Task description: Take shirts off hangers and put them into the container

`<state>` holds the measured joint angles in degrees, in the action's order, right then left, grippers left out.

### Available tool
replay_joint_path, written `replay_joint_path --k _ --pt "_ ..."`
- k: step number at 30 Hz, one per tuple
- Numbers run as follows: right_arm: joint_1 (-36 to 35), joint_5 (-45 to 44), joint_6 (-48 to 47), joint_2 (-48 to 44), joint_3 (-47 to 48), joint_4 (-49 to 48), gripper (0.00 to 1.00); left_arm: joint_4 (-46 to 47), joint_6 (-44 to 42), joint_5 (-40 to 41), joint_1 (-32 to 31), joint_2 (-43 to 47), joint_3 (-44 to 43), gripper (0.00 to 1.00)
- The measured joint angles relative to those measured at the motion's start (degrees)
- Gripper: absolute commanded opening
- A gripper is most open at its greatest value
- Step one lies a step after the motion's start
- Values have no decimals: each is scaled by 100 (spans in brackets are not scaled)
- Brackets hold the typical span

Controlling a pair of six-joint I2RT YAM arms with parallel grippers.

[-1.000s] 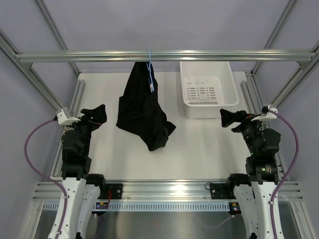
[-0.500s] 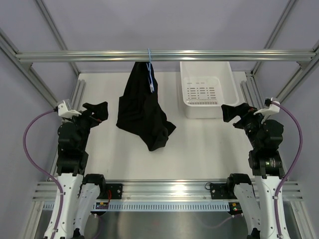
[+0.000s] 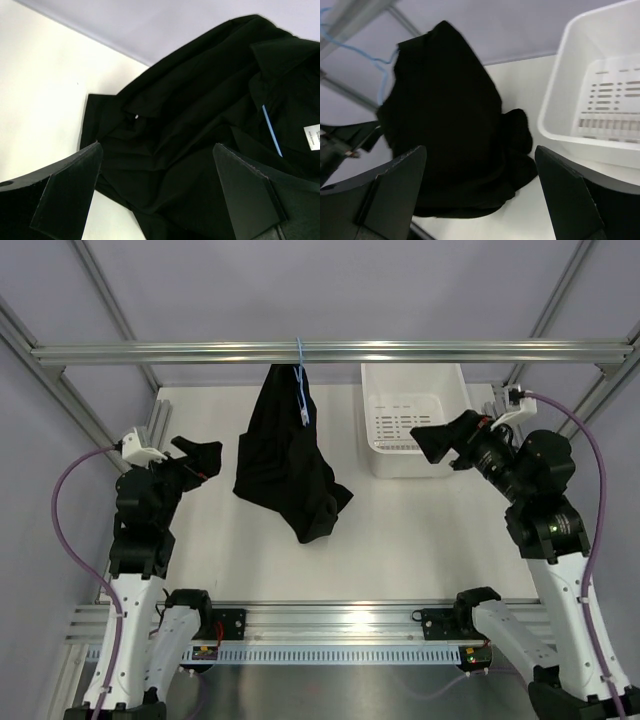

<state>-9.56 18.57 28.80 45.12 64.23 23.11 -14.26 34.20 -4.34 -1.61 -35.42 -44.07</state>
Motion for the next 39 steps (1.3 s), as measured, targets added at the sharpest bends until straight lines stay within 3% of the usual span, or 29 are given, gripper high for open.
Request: replay_joint_path --k 7,11,12,17,22,30,39 --pt "-2050 -616 -345 1534 2387 472 99 -417 116 -289 0 -592 -328 99" --pt "-2721 -1062 -562 2603 3434 778 87 -678 -28 -297 0 -603 -444 99" --pt "-2835 -1165 -605 2892 3689 861 76 -715 -61 -297 0 -553 -455 99" --pt "-3449 -1749 -903 4122 4669 1279 73 -828 -197 -299 0 -317 -577 99" --pt "-3777 -2245 -1051 4199 4461 1464 72 -833 -271 -321 0 -96 -586 99" --pt "-4426 -2844 -1067 3359 3359 1399 73 -706 -337 -452 0 -120 -581 99" --pt "-4734 -3318 -1156 3626 3259 1399 70 -535 -315 -586 0 -168 -501 99"
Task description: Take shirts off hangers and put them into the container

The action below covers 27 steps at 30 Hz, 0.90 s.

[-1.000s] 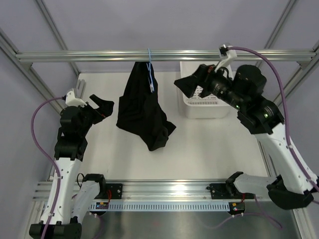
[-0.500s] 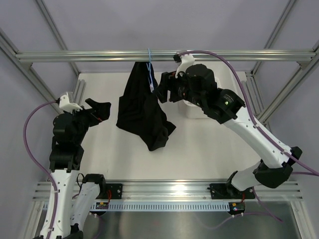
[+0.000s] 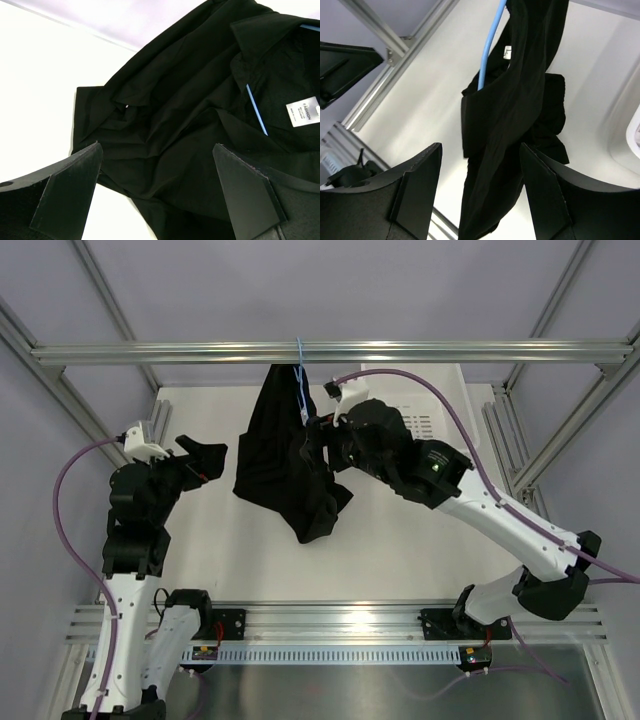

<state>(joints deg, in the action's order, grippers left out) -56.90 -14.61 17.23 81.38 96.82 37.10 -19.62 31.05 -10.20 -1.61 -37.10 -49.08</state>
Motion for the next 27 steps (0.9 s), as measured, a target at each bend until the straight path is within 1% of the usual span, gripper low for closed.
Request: replay_joint_path --k 4,8,12,19,21,22,23,24,26,27 --pt "-13 -409 -175 374 48 -52 64 0 4 -31 0 66 0 99" --pt "-44 -868 -361 669 111 -83 64 4 4 -66 0 105 0 99" --pt "-85 -1150 -498 734 192 -81 64 59 9 -140 0 70 7 99" --pt "-273 -1342 -625 730 597 -92 65 293 81 -273 0 11 234 99" --pt "-323 -1344 -647 730 651 -90 63 345 98 -299 0 -9 297 99" --pt "-341 -1346 -658 730 671 -83 61 363 105 -310 0 -13 330 99" --pt "-348 -1362 -669 734 697 -76 53 378 116 -313 0 -13 365 99" --pt "-350 -1388 -695 748 730 -76 32 378 120 -310 0 -13 382 99" --pt "-350 -1445 -713 780 798 -87 15 385 142 -304 0 -13 385 99" --pt "-350 -1473 -713 787 807 -85 9 382 149 -291 0 -13 385 99"
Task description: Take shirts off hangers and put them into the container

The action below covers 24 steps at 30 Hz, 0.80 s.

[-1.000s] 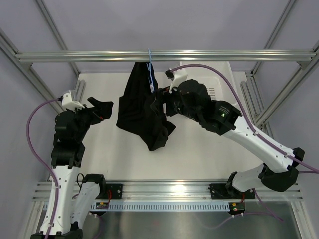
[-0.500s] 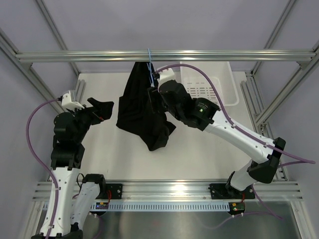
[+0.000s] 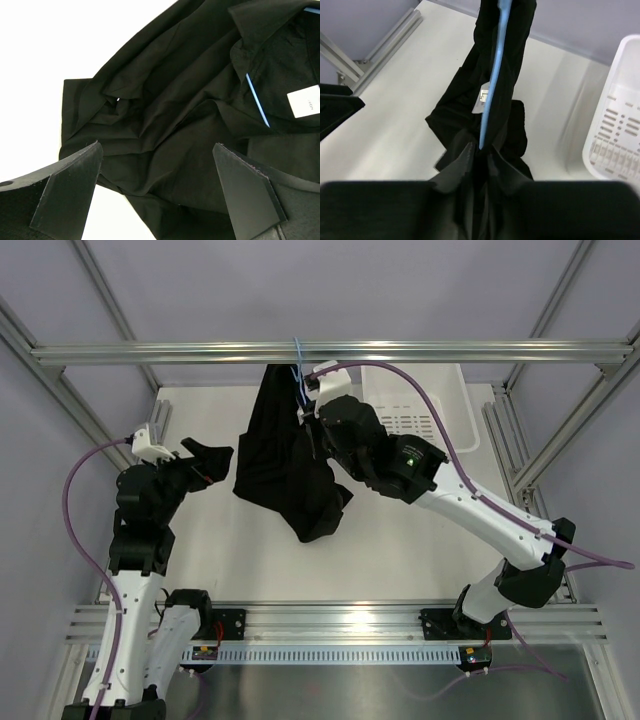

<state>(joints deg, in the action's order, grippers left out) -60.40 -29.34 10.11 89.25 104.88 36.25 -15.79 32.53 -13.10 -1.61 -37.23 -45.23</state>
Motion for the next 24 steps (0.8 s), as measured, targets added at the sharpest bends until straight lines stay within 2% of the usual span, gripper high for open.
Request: replay_joint_path --k 3,4,5,15,24 --pt "2 -101 17 26 17 2 7 0 2 24 0 15 0 99" --pt "2 -118 13 55 46 7 1 -2 0 28 0 31 0 99" --pt "2 -120 13 87 72 4 0 -4 0 31 0 57 0 99" --pt "2 -42 -256 111 103 -15 0 17 -273 -118 0 317 -72 99" --pt "2 662 -767 -730 186 264 0 243 -651 -511 0 282 -162 99"
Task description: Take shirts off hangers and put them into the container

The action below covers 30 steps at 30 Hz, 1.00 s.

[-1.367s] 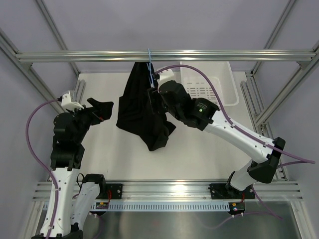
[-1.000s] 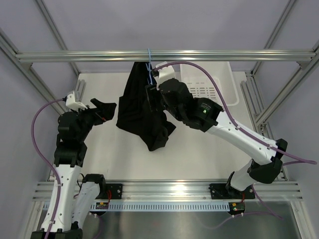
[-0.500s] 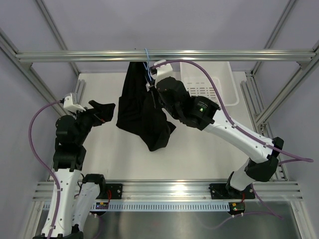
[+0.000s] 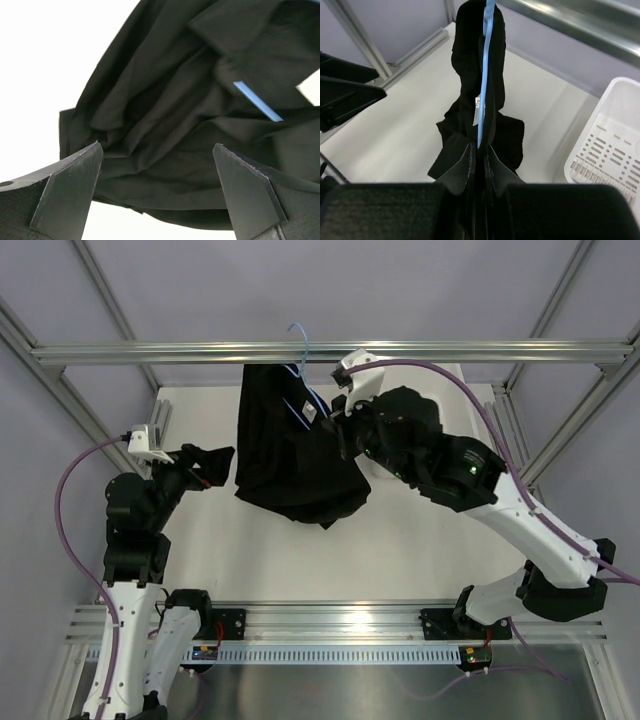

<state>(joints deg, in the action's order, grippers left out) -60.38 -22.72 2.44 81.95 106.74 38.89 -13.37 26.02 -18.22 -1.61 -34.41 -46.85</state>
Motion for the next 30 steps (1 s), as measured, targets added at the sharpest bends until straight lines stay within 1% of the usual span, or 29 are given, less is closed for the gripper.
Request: replay_joint_path --k 5,8,12,14,17,20,23,26,27,29,30 --pt "-2 444 -188 -238 501 271 0 151 -136 -35 0 96 17 99" --pt "-2 697 -264 -293 656 404 0 72 -258 -136 0 15 -138 99" --pt "-2 1075 -251 -302 743 525 0 -107 -470 -472 0 -291 -627 93" --pt "-2 1266 -199 -376 520 463 0 -216 -551 -662 0 -415 -914 91" --pt "-4 1486 -61 -614 -109 413 0 -450 -660 -837 0 -597 -1462 90" --pt "-4 1676 90 -787 -634 426 0 -496 -682 -984 -2 -741 -1932 85" --pt "-7 1893 256 -824 -887 415 0 -437 -673 -1134 -63 -894 -2277 86" --pt "-7 2144 426 -828 -997 376 0 -343 -675 -1119 -378 -1049 -2332 83" --pt "-7 2216 487 -828 -999 372 0 -343 -682 -1078 -590 -1128 -2332 80" --pt "-7 2317 581 -826 -992 308 0 -363 -726 -905 -1115 -1296 -2330 80" --pt "-7 2358 616 -815 -979 273 0 -376 -769 -796 -1342 -1366 -2328 81"
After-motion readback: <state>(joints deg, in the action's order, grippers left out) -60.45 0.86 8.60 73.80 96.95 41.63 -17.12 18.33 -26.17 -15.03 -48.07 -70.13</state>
